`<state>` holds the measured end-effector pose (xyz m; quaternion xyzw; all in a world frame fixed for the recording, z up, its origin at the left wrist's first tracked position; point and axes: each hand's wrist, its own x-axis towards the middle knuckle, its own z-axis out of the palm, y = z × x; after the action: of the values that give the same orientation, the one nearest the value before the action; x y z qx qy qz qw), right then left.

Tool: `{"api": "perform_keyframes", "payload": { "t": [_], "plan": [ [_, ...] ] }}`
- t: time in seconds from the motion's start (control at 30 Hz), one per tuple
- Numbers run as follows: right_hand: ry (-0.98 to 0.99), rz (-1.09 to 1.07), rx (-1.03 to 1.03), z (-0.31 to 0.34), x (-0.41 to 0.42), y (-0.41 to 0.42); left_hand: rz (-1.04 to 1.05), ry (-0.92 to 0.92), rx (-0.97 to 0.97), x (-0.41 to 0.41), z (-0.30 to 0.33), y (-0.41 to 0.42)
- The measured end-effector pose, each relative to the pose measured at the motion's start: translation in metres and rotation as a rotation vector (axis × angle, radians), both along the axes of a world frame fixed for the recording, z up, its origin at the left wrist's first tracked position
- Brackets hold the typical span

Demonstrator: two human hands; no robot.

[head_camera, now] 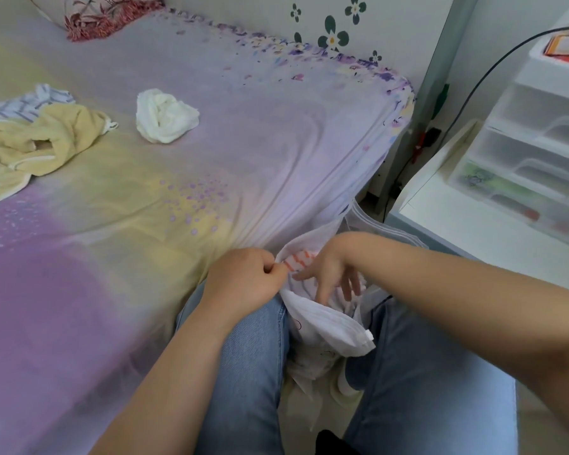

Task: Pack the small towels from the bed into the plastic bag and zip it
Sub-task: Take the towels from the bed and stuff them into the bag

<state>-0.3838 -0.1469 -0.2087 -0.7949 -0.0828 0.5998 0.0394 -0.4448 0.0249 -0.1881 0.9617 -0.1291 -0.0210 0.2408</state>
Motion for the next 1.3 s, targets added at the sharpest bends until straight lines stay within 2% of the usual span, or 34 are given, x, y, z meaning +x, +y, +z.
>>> {"api": "perform_keyframes", "payload": {
  "t": [0.17, 0.33, 0.43, 0.57, 0.67, 0.8, 0.97, 1.03, 1.13, 1.3],
  "plan": [
    [-0.125, -0.08, 0.056, 0.023, 0.003, -0.015, -0.005, 0.038, -0.04, 0.001, 0.003, 0.002],
    [-0.45, -0.027, 0.186, 0.058, -0.015, -0.006, 0.03, 0.026, -0.204, 0.011, 0.0, 0.019],
    [-0.746, -0.009, 0.239, 0.1, -0.011, 0.018, 0.205, -0.124, -0.27, 0.029, 0.004, 0.049],
    [-1.043, -0.085, 0.507, 0.106, 0.027, 0.091, 0.419, -0.371, -0.257, 0.067, 0.003, 0.104],
    [-1.036, -0.143, 0.66, 0.08, 0.069, 0.152, 0.503, -0.429, -0.123, 0.096, -0.01, 0.152],
    [-0.972, -0.151, 0.663, 0.05, 0.122, 0.213, 0.632, -0.372, 0.082, 0.133, -0.026, 0.214],
    [-1.207, -0.188, 0.594, 0.031, 0.181, 0.256, 0.801, -0.322, 0.207, 0.185, -0.036, 0.288],
    [-1.241, -0.279, 0.598, 0.03, 0.205, 0.265, 0.841, -0.336, 0.167, 0.204, -0.038, 0.314],
    [-1.123, -0.388, 0.584, 0.015, 0.231, 0.273, 0.858, -0.339, -0.046, 0.234, -0.038, 0.339],
    [-1.098, -0.55, 0.595, -0.006, 0.251, 0.278, 0.92, -0.137, -0.024, 0.274, -0.038, 0.364]
  ]
}}
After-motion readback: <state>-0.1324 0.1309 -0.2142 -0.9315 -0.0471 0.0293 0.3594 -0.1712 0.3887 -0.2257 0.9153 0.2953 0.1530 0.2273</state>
